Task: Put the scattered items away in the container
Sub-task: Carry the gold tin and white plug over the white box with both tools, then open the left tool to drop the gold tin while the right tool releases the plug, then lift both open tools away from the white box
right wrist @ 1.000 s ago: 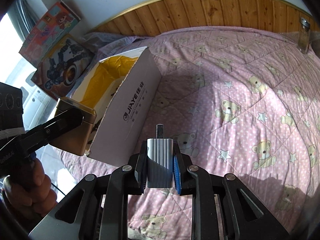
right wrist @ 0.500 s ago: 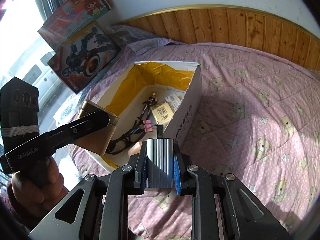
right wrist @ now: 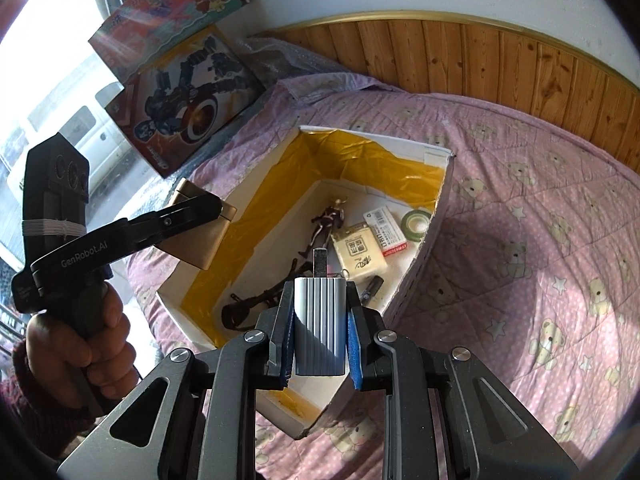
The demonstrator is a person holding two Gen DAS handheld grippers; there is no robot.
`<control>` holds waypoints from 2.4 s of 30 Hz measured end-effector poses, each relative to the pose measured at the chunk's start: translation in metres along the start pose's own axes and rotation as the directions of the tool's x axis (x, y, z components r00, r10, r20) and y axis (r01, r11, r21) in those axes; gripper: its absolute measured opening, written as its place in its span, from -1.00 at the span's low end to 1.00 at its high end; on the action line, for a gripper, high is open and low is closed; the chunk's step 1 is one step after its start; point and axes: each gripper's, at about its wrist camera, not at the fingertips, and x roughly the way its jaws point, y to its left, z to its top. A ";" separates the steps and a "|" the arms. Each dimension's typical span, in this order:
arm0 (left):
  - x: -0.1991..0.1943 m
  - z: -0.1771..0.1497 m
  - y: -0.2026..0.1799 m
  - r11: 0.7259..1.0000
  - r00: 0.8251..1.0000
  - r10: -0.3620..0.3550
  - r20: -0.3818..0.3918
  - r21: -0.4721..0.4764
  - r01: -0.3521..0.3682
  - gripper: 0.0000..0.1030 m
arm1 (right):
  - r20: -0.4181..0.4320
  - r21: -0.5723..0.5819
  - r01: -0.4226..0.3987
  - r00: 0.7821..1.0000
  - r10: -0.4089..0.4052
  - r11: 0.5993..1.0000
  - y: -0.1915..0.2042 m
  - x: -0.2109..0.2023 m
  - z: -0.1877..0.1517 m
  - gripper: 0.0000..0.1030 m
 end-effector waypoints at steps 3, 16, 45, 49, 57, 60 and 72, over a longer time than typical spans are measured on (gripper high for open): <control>0.007 0.006 0.010 1.000 1.000 0.019 -0.012 -0.004 -0.019 0.01 | -0.011 -0.014 0.002 1.000 -0.003 1.000 0.002 0.009 0.008 -0.57; 0.056 0.024 0.024 0.983 0.979 0.169 -0.111 0.087 -0.159 0.01 | -0.066 -0.053 0.050 0.996 -0.053 0.997 -0.007 0.059 0.052 -0.57; 0.060 0.022 0.038 0.976 0.969 0.215 -0.118 -0.003 -0.217 0.07 | -0.123 0.029 0.125 0.985 -0.121 0.992 -0.041 0.083 0.055 -0.21; 0.053 0.019 0.033 0.977 0.970 0.213 -0.114 0.002 -0.214 0.07 | -0.118 0.028 0.124 0.986 -0.120 0.992 -0.039 0.076 0.049 -0.20; 0.042 0.008 0.022 0.978 0.971 0.208 -0.117 0.016 -0.208 0.07 | -0.123 0.013 0.120 0.985 -0.118 0.993 -0.028 0.065 0.031 -0.19; 0.039 0.004 0.017 0.978 0.971 0.208 -0.116 0.024 -0.206 0.07 | -0.127 0.006 0.118 0.985 -0.117 0.993 -0.024 0.061 0.023 -0.19; 0.021 -0.012 -0.005 0.970 0.967 0.237 -0.096 0.081 -0.230 0.13 | -0.109 -0.028 0.125 0.986 -0.127 0.992 -0.003 0.037 -0.004 -0.17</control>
